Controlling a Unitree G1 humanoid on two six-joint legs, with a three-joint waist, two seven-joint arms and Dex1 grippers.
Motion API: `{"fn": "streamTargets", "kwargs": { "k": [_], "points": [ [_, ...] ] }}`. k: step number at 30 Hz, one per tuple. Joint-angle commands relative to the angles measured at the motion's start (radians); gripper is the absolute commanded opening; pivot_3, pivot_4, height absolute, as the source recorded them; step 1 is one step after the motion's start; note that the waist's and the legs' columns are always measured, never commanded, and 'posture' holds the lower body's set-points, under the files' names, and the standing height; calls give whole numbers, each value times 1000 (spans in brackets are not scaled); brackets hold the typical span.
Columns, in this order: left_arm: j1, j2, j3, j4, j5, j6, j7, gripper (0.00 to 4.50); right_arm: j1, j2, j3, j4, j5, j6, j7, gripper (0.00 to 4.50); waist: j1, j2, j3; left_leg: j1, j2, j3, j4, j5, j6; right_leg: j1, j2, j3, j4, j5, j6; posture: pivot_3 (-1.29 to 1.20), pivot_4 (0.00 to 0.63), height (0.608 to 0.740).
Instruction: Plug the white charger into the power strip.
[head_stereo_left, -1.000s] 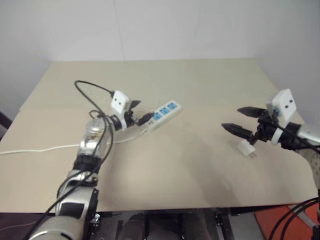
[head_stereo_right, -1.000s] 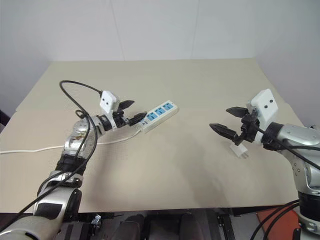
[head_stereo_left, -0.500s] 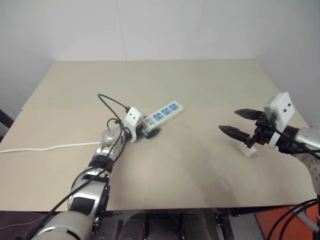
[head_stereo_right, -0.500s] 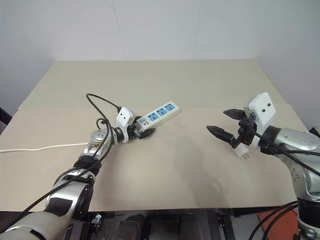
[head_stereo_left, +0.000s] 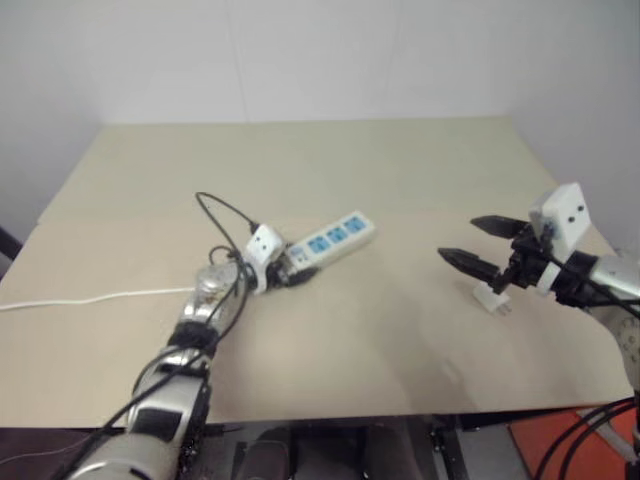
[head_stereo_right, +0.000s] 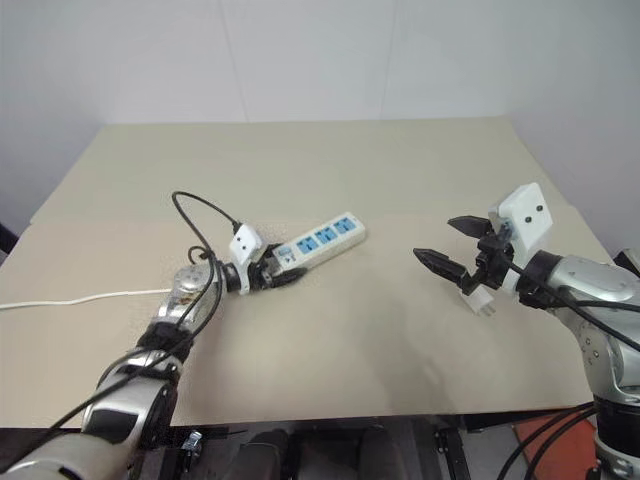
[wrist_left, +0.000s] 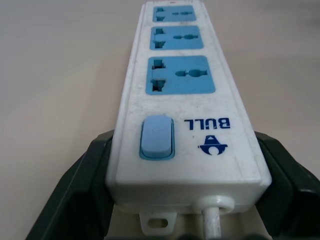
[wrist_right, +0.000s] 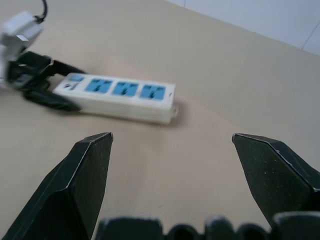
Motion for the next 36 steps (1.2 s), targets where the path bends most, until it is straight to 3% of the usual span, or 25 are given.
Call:
{"fn": "streamTargets", "kwargs": {
  "k": [1, 6, 9, 10, 20, 30, 36],
  "points": [
    [52, 50, -5, -275, -46, 124, -19, 3309, 0, -8, -35, -31, 13, 6, -7, 4500, 1, 0, 0, 0, 0, 0, 0, 0, 0, 0, 0, 0, 0, 0, 0, 0, 150, 740],
    [150, 83, -34, -408, -13, 195, 19, 3309, -16, 2, -9, -25, 16, 5, -11, 4500, 5, 0, 0, 5, 0, 0, 0, 0, 0, 3, 0, 1, -1, 0, 0, 0, 150, 740],
    [190, 103, -59, -435, -2, 218, 11, 4367, -27, 7, 4, -18, 16, 5, -15, 4500, 4, 0, 0, 6, 0, 1, 0, 0, 0, 4, 1, 1, -1, 0, 0, 0, 150, 740],
    [201, 109, -65, -445, -6, 221, 5, 4477, -28, 8, 6, -17, 16, 5, -16, 4500, 4, 0, 0, 6, 1, 1, 0, 0, 0, 4, 1, 1, -1, 0, 0, 0, 150, 740],
    [239, 164, -7, -466, -78, 161, -39, 4477, -17, 8, -5, -34, 31, 19, -18, 4500, 5, 0, 0, 6, 1, 1, 0, 0, 0, 3, 1, 1, -1, 0, 0, 0, 150, 740],
    [207, 100, -17, -263, -82, -45, -107, 4477, -38, 13, -4, -50, 40, 34, -30, 4500, 7, 0, 0, 6, 1, 2, 0, 0, 0, 3, 1, 2, -2, 1, 0, 0, 150, 740],
    [172, 51, -21, -78, -21, -168, -44, 4477, -36, 11, -16, -70, 53, 45, -38, 4500, 11, 1, 0, 7, 1, 2, 0, 0, 0, 5, 1, 2, -1, 1, 0, 0, 150, 740]
  ]
}}
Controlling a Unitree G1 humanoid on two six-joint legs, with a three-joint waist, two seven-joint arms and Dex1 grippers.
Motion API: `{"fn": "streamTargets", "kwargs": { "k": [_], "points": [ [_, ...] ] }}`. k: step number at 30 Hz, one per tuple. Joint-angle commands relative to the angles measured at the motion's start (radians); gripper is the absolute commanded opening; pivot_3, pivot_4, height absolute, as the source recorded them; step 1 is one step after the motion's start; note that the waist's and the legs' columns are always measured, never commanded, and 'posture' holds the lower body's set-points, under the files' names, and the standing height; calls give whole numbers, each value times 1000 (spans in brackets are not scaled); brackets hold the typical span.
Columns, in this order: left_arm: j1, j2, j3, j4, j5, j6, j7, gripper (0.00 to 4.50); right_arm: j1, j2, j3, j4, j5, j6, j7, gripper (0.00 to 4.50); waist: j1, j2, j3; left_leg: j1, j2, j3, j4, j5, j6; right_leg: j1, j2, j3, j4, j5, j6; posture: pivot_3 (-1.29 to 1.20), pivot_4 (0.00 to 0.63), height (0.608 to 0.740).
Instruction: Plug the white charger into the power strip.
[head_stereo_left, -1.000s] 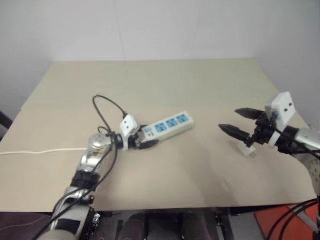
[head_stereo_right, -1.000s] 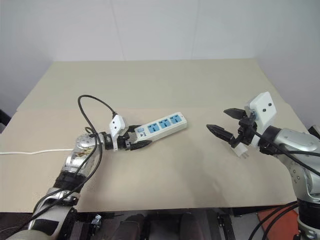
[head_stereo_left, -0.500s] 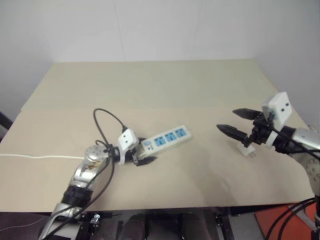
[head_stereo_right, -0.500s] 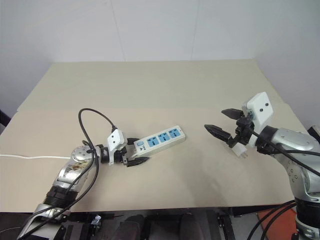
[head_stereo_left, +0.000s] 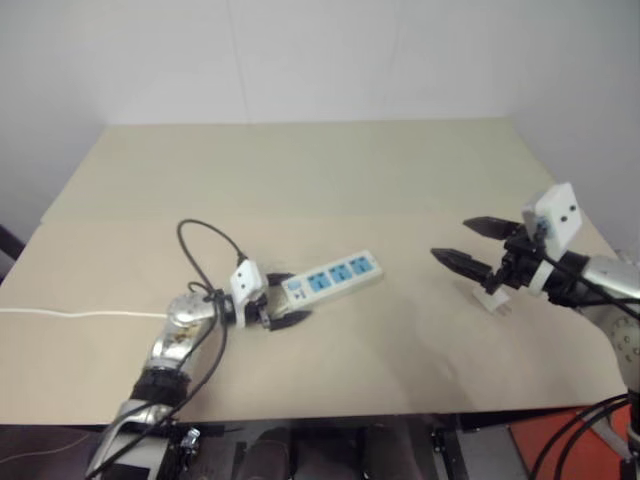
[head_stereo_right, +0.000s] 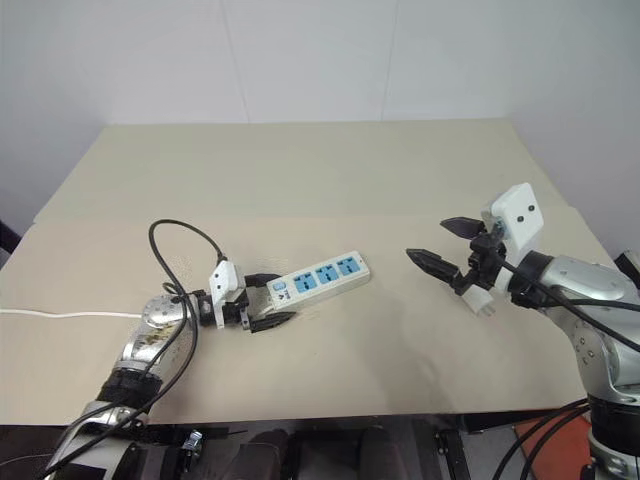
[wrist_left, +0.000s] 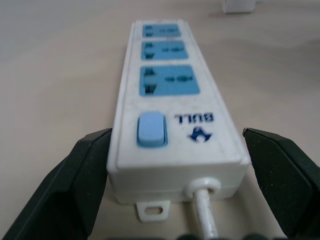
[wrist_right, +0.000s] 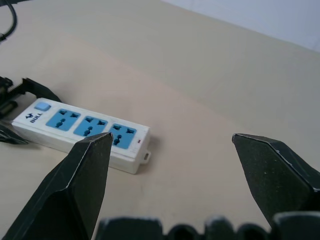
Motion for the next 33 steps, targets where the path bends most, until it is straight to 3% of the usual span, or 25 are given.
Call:
{"fn": "streamTargets", "kwargs": {
  "k": [1, 8, 13, 14, 17, 26, 33],
  "points": [
    [-28, -26, 3, 104, 32, -75, 49, 4477, -18, -5, -34, -50, 25, 7, -12, 4500, 5, 0, 0, 0, 0, 0, 0, 0, 0, 0, 0, 0, 0, 0, 0, 0, 150, 740],
    [-76, -64, -47, 268, 78, -118, 10, 4477, -26, -10, -39, -68, 48, 22, -20, 4500, 8, 2, -4, 2, 0, 0, 0, 0, 0, 2, 0, 0, 0, 0, 0, 0, 150, 740],
    [-85, -84, -42, 309, 65, -114, -16, 3346, -35, -11, -39, -68, 54, 28, -21, 4500, 7, 9, -9, 7, 0, 1, 0, 0, 1, 9, 0, 0, -2, -1, 1, 0, 150, 740],
    [-86, -86, -38, 311, 63, -114, -18, 3307, -35, -12, -39, -68, 55, 29, -21, 4500, 7, 10, -9, 8, 0, 0, 0, -1, 1, 11, 0, 0, -3, -1, 2, 0, 150, 740],
    [-87, -87, -27, 285, 47, -114, -35, 3307, -39, -15, -36, -60, 53, 26, -18, 4500, 7, 10, -10, 9, 0, 0, 0, -1, 1, 12, 0, -1, -3, -4, 7, 0, 150, 740],
    [-29, -30, -58, 8, -23, -5, -192, 3307, -85, -96, 29, 71, -35, 10, 45, 4500, 5, 10, -9, 5, -1, 0, 0, -1, 1, 8, -1, 0, -4, -1, 2, 0, 150, 740],
    [0, 4, -113, 4, 9, -12, -260, 3307, -361, -117, 198, 246, -122, 349, -111, 4500, -4, 10, -9, 2, 0, 1, 0, -1, 1, 2, 0, 1, -2, -1, 1, 0, 150, 740]
  ]
}}
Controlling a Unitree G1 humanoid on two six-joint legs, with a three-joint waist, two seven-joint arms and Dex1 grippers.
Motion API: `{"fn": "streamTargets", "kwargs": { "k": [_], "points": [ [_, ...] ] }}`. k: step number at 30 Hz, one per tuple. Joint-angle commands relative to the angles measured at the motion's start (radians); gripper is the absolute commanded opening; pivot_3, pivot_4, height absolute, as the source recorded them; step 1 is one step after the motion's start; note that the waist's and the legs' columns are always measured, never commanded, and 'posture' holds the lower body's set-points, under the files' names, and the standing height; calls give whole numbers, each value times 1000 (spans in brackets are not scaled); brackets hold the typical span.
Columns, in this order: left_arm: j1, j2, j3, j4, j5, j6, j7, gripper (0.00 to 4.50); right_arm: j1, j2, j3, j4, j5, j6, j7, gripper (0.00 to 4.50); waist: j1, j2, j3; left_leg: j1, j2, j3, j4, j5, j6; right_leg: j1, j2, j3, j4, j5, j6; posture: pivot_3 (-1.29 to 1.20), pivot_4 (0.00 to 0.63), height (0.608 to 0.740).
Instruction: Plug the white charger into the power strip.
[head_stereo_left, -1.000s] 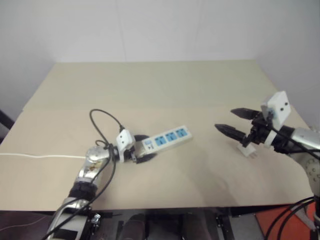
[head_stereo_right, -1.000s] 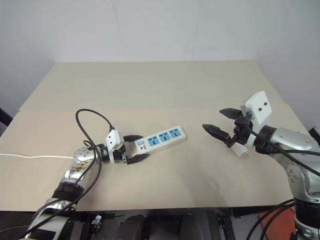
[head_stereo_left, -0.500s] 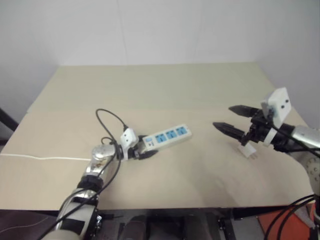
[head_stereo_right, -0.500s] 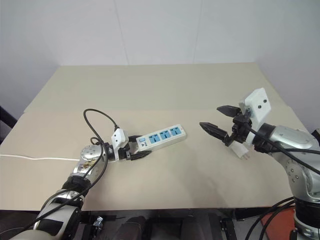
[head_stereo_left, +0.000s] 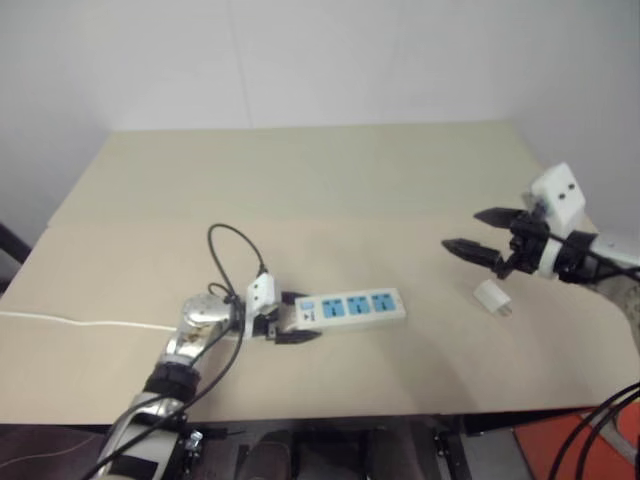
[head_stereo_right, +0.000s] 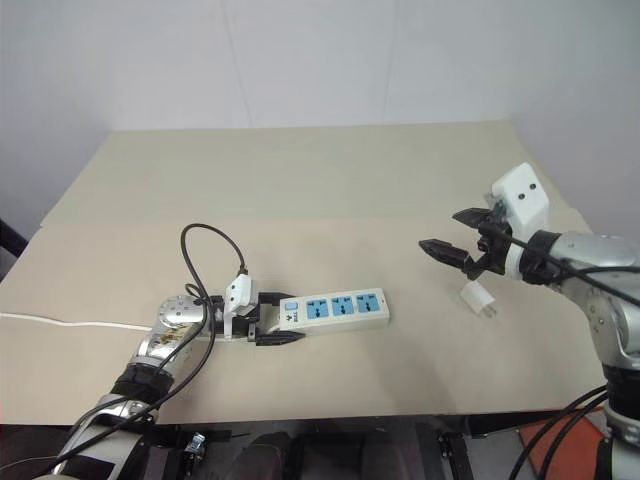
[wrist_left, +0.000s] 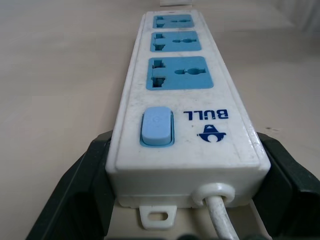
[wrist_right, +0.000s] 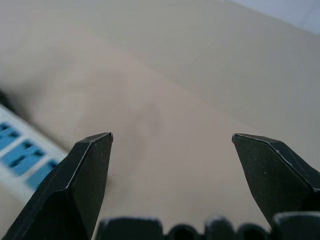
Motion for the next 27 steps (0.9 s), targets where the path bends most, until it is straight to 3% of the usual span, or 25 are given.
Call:
{"fn": "streamTargets", "kwargs": {
  "k": [1, 5, 10, 19, 27],
  "points": [
    [14, 2, -37, -15, 11, -2, -30, 3307, -169, 5, 76, 90, -57, 230, -109, 4500, -5, 0, 0, 0, 0, 1, 0, 0, 0, 0, 0, 1, 0, 0, 0, 0, 150, 740],
    [13, -3, -44, -4, 14, 4, -25, 3307, -342, 15, 189, 228, -124, 432, -161, 4500, 0, 1, 0, -4, 0, 1, 0, 0, 0, -3, -1, 1, 0, 1, -1, 0, 150, 740],
    [7, -12, -46, 7, 15, 1, -20, 3307, -508, -30, 403, 372, -159, 562, -65, 4500, 6, 1, -1, -8, -1, 0, 0, 0, 0, -7, -2, 0, -2, 1, -1, 0, 150, 740],
    [11, -21, -53, 4, 13, 12, -18, 3307, -661, -50, 772, 614, -270, 478, 214, 4500, 5, 2, -1, -8, -2, 1, 0, 0, 0, -7, -2, 0, -1, 1, -1, 0, 150, 740],
    [15, -22, -51, -12, 10, 20, -14, 3307, -651, 16, 849, 785, -392, 376, 307, 4500, 6, 2, -1, -9, -2, 1, 1, 0, 0, -8, -2, 0, 0, 1, 0, 0, 150, 740]
  ]
}}
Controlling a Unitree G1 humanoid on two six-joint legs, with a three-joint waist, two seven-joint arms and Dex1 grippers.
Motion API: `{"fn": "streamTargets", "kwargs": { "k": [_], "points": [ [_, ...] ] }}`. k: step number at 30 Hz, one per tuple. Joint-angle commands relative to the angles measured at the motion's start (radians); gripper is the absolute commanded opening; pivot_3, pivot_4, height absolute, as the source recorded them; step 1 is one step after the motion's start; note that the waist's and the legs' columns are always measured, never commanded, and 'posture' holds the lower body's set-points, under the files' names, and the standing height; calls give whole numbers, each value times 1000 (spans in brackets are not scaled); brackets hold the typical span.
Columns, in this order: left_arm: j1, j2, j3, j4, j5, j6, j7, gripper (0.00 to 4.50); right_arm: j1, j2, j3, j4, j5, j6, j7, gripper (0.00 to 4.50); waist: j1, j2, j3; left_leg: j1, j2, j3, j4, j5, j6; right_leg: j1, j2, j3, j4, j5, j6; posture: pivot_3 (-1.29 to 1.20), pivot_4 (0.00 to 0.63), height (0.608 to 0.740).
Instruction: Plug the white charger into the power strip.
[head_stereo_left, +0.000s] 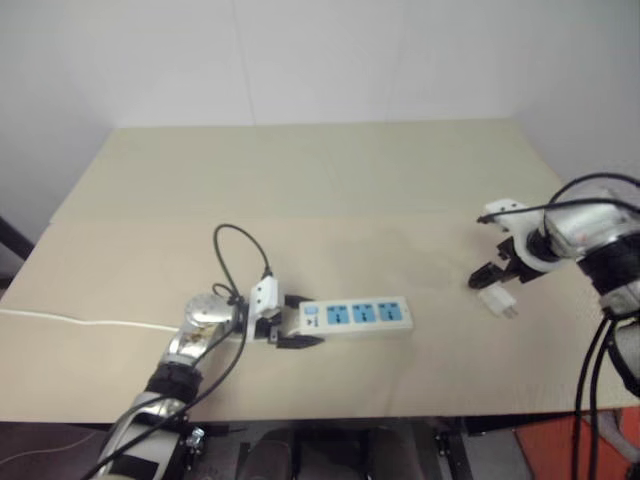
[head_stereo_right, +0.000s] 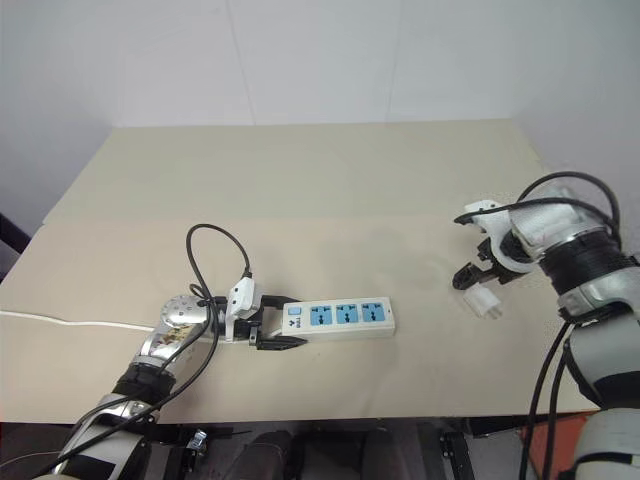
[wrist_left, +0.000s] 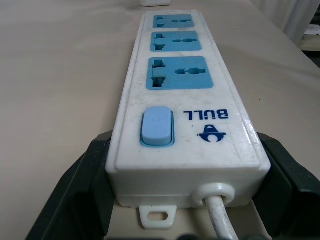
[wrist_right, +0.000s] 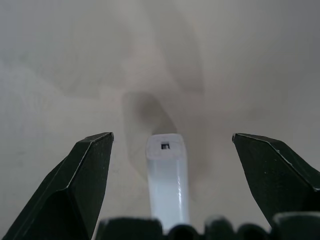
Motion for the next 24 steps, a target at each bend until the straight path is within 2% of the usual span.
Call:
{"fn": "streamTargets", "kwargs": {
  "k": [1, 13, 16, 24],
  "points": [
    [19, -11, -27, -10, 10, 18, 5, 3307, -17, 1, 7, 37, -55, -41, 46, 4500, 1, 0, 0, 0, 0, 0, 0, 0, 0, 0, 0, 0, 0, 0, 0, 0, 150, 740],
    [11, -1, -20, 4, 21, 18, 24, 3307, 26, 75, 6, 139, -157, -92, 116, 4500, -1, 1, 0, 1, 0, 0, 0, 0, 0, 0, 0, 0, 1, 0, 0, 0, 150, 740],
    [8, -2, -19, 7, 22, 18, 30, 3307, 37, 80, 11, 128, -175, -96, 137, 3873, -1, 1, 0, 3, 0, 0, 0, 0, 0, 2, 0, 0, 1, 0, 0, 0, 150, 740],
    [0, 1, -17, 18, 26, 15, 36, 3307, 43, 67, -2, 39, -199, -70, 172, 1189, -1, 1, 0, 5, 0, -1, 0, 0, 0, 3, 0, 0, 1, 0, 0, 0, 150, 740]
  ]
}}
